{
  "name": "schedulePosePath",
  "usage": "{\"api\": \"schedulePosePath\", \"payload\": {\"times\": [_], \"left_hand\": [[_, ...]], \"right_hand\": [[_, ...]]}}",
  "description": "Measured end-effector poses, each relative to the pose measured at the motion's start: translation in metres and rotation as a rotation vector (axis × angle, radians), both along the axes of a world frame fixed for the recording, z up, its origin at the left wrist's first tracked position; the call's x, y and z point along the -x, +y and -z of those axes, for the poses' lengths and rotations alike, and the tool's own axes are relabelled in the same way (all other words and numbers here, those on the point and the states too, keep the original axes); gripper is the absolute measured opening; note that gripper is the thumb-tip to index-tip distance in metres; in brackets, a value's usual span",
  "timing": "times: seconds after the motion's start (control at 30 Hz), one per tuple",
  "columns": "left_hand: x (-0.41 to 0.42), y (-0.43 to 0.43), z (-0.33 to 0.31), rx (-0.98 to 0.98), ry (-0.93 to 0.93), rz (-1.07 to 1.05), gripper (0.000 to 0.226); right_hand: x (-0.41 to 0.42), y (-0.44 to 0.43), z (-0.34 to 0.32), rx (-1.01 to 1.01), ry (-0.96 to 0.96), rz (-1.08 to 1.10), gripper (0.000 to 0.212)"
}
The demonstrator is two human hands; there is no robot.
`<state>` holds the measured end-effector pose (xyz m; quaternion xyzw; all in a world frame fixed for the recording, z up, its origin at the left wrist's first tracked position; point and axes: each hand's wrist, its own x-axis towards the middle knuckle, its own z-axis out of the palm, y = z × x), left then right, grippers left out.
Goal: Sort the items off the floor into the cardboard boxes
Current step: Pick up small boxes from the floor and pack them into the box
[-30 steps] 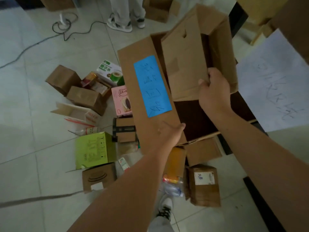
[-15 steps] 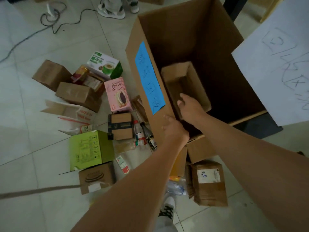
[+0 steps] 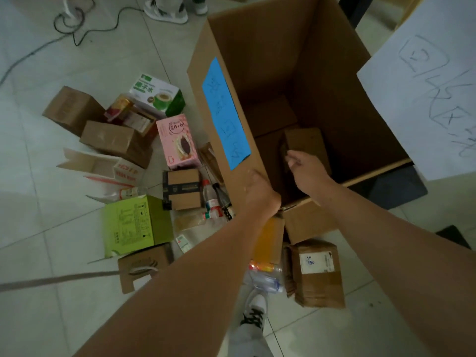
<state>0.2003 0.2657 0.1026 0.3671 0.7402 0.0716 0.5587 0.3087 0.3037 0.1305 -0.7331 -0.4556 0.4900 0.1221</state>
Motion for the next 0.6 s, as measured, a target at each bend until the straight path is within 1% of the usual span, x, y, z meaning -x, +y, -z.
{"api": "schedulePosePath", "payload": {"times": [0.1,0.2,0.27,0.33,0.4,0.47,0.5,0.53,0.6], "left_hand": [[0.002,-0.006,0.006,-0.043,0.066,-0.005,0.084],[0.004,-0.017,0.012,-0.065,0.117,0.018,0.088],[0.009,-0.031,0.014,-0.116,0.127,0.065,0.08],[0.017,-0.054,0.011,-0.255,0.153,0.141,0.064],[0.025,-0.085,0.003,-0.507,0.097,0.095,0.048],[0.031,-0.125,-0.007,-0.754,0.072,0.056,0.038],[0.032,-0.146,-0.01,-0.807,0.064,0.075,0.038],[0.031,-0.167,-0.01,-0.78,0.025,0.087,0.039],[0.028,-0.204,-0.004,-0.576,-0.054,0.109,0.039]], "right_hand": [[-0.003,-0.012,-0.011,-0.05,0.046,0.082,0.041],[-0.005,-0.032,-0.019,-0.08,0.056,0.132,0.04],[-0.007,-0.047,-0.025,-0.095,0.085,0.154,0.039],[-0.014,-0.064,-0.034,-0.129,0.14,0.201,0.038],[-0.026,-0.087,-0.04,-0.186,0.176,0.288,0.037],[-0.04,-0.12,-0.043,-0.249,0.217,0.459,0.037],[-0.046,-0.14,-0.041,-0.289,0.236,0.567,0.036],[-0.051,-0.16,-0.038,-0.314,0.234,0.677,0.034],[-0.057,-0.202,-0.022,-0.28,0.195,0.864,0.026]]}}
